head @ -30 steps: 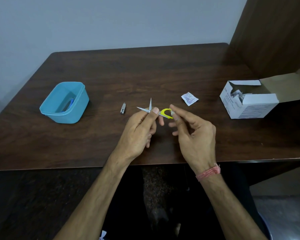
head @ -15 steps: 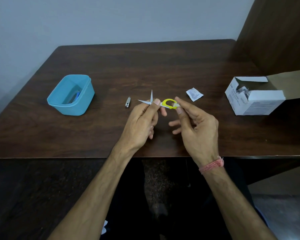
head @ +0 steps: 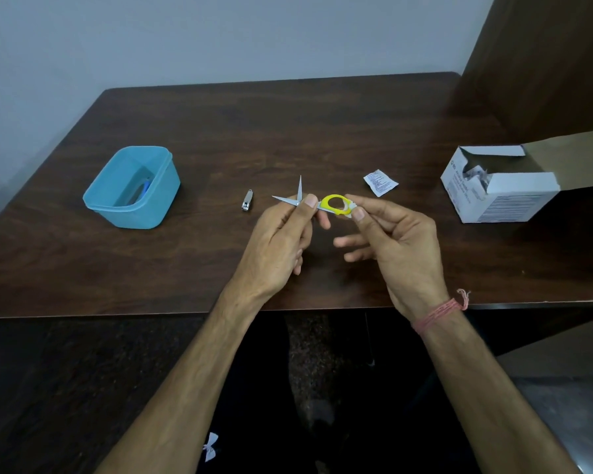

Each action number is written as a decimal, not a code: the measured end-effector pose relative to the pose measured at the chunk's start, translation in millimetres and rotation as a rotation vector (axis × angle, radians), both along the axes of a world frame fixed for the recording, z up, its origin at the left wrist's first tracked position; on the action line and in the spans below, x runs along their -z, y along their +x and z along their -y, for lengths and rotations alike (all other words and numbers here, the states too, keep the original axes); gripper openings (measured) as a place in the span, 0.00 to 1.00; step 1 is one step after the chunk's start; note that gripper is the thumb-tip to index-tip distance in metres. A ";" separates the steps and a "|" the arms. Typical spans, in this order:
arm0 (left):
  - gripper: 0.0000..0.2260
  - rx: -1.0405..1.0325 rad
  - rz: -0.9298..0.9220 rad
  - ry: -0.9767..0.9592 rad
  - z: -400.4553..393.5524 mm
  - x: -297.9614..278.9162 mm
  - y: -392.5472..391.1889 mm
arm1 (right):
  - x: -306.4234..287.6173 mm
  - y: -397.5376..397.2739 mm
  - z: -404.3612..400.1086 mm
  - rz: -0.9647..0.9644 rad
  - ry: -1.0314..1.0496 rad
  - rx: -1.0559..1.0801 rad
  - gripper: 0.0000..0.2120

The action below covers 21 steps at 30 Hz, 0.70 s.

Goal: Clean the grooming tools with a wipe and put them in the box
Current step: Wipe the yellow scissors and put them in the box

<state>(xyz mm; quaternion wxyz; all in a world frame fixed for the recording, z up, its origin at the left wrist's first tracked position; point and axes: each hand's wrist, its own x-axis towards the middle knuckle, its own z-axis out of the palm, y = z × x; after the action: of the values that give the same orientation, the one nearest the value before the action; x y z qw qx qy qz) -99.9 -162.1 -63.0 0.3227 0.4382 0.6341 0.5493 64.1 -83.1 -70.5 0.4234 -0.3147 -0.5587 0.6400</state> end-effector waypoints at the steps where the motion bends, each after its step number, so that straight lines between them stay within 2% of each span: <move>1: 0.22 0.000 -0.004 0.003 0.0 0.4 0.0 | 0.4 0.0 0.1 -0.001 -0.004 0.007 0.09; 5: 0.23 -0.001 0.005 0.010 0.2 1.0 -1.2 | 1.8 -0.7 1.9 0.001 -0.015 0.039 0.08; 8: 0.26 -0.008 -0.003 0.007 0.3 1.3 -1.1 | -1.4 2.5 0.8 -0.038 -0.042 -0.029 0.10; 16: 0.23 -0.003 -0.002 0.005 1.3 0.6 -0.9 | -2.7 5.2 -2.4 -0.029 -0.069 -0.063 0.10; 21: 0.29 0.015 -0.029 -0.017 1.4 0.5 0.8 | -0.9 3.0 -3.1 -0.035 -0.058 -0.007 0.07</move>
<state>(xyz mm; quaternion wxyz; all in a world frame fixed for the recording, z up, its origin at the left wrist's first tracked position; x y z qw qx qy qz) -99.1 -163.6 -63.4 0.3213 0.4481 0.6400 0.5352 67.1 -80.0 -69.6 0.4214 -0.3138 -0.5334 0.6629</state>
